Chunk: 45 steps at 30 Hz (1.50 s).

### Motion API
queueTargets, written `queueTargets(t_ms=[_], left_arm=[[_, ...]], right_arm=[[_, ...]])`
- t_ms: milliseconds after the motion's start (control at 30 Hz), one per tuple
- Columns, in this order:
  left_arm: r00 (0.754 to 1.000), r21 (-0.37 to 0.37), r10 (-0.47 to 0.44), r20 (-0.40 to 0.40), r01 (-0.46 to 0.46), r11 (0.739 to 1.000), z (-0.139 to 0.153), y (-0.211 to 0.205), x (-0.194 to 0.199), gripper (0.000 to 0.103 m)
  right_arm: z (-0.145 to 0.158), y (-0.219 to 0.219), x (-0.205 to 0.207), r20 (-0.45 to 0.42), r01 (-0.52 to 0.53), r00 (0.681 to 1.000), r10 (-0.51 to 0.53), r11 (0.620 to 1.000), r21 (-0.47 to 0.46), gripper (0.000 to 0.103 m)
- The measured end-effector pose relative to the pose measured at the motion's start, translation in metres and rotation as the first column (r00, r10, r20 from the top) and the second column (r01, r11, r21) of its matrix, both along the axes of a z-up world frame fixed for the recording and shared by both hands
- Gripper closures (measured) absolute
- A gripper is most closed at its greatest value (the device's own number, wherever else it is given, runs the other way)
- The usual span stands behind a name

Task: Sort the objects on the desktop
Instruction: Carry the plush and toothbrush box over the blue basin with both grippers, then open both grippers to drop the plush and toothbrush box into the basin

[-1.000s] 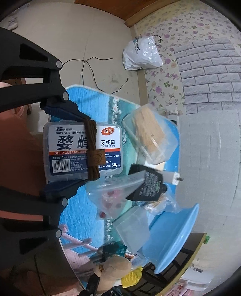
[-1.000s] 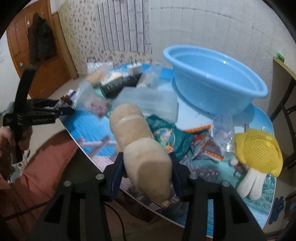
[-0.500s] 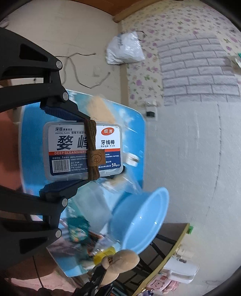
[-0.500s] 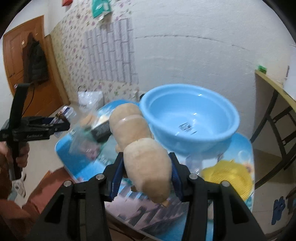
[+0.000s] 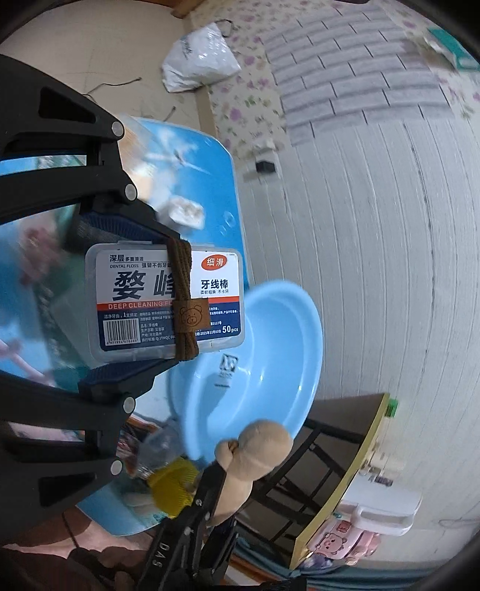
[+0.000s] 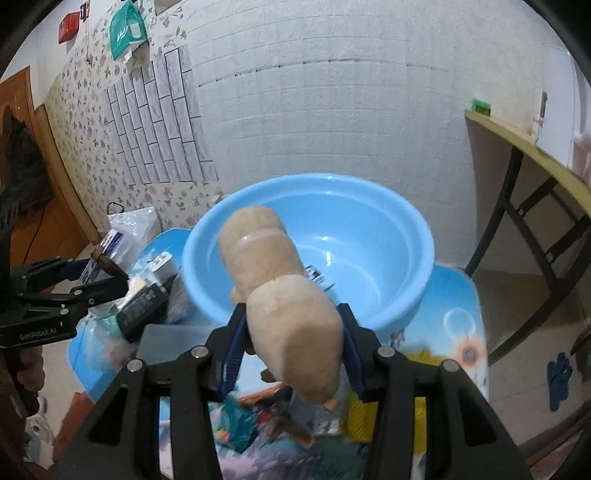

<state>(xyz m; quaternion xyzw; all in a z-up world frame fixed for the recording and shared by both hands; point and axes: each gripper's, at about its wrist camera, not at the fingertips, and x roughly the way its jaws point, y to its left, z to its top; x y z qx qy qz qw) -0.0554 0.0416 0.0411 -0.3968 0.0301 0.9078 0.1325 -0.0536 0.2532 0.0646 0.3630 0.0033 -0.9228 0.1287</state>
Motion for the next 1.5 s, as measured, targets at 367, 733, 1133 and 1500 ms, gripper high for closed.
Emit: queueTargets(t_ms=[367,733,1133,1500], left_arm=[[0.997,-0.013,-0.072,0.006,0.072,0.997,-0.001,0.059,-0.044,0.046],[0.999,-0.033,-0.036,0.011,0.036,0.999,-0.014,0.07,-0.051,0.023],[0.999,-0.066,0.028,0.036,-0.026,0.998,-0.018,0.052,-0.034,0.002],[0.998,-0.08,0.043,0.047,-0.039,0.996,-0.017,0.033,-0.004,0.002]], right_arm=[[-0.006,0.01,-0.028,-0.025,0.026,0.999,-0.027,0.998,-0.053,0.055],[-0.011,0.01,-0.023,-0.032,0.066,0.997,-0.067,0.997,-0.031,0.041],[-0.008,0.014,-0.008,-0.004,0.083,0.997,-0.083,0.995,-0.06,0.029],[-0.003,0.007,0.022,-0.016,0.087,0.996,-0.087,0.996,-0.025,0.017]])
